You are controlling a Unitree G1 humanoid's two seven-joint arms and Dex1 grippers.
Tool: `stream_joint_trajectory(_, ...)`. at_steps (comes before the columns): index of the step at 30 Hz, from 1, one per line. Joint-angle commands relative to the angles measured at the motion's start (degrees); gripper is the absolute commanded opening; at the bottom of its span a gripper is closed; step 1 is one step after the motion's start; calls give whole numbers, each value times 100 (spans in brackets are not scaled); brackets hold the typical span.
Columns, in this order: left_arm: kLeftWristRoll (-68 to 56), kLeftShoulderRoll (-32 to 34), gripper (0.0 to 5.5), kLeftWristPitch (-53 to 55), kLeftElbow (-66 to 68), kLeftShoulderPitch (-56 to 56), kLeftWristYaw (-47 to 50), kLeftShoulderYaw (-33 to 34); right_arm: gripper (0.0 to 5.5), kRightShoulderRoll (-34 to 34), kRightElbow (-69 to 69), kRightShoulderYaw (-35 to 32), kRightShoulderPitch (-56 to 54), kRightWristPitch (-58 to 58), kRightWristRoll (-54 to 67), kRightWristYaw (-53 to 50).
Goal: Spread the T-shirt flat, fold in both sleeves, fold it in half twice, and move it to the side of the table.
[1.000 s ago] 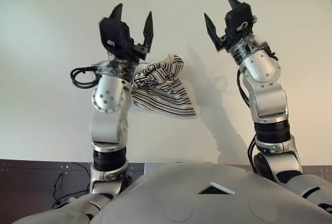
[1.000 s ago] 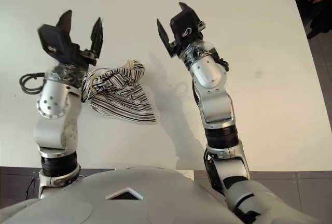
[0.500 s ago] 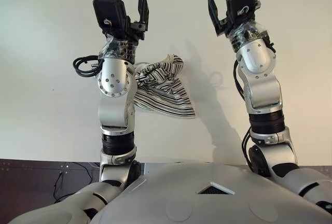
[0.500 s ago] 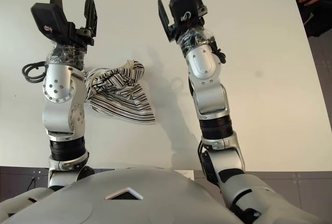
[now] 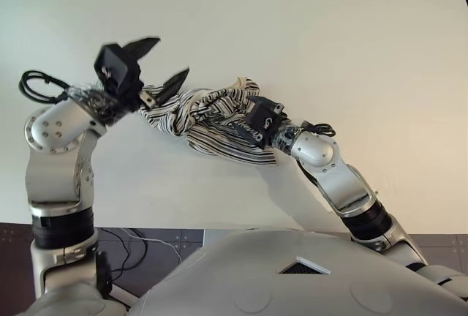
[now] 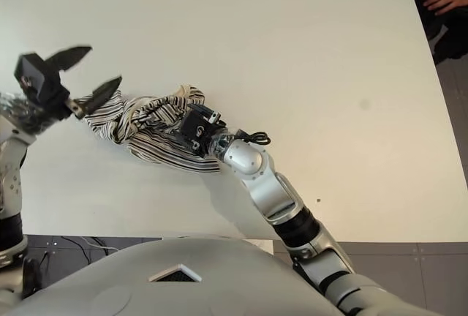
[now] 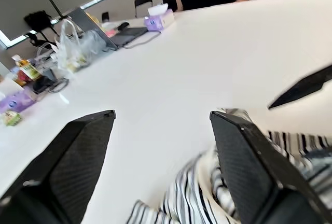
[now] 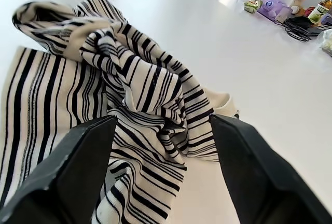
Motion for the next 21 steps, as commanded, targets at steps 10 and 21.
stream_joint_trajectory(10, 2181, 67, 338, -1017, 334, 1173, 890, -701, 326, -1483, 372, 127, -41, 461, -459, 985)
stream_joint_trajectory(21, 2909, -258, 338, -1372, 1014, 749, 1457, -1443, 326, -2982, 845, -459, 413, -632, -633, 1320)
